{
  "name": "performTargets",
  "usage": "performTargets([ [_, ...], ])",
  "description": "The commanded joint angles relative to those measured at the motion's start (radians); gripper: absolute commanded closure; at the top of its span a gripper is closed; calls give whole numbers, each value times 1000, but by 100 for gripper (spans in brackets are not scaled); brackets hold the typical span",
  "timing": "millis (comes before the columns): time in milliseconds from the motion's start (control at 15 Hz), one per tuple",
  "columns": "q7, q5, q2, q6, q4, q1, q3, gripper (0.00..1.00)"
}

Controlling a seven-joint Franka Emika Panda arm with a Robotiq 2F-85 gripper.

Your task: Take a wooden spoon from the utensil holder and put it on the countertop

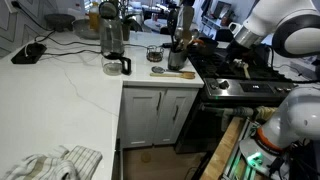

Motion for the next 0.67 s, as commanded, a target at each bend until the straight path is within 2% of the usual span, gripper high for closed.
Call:
performTargets([
  [0,7,-8,3,-7,-14,9,-8,0],
  [600,7,-9,16,-6,-38,9,-8,0],
])
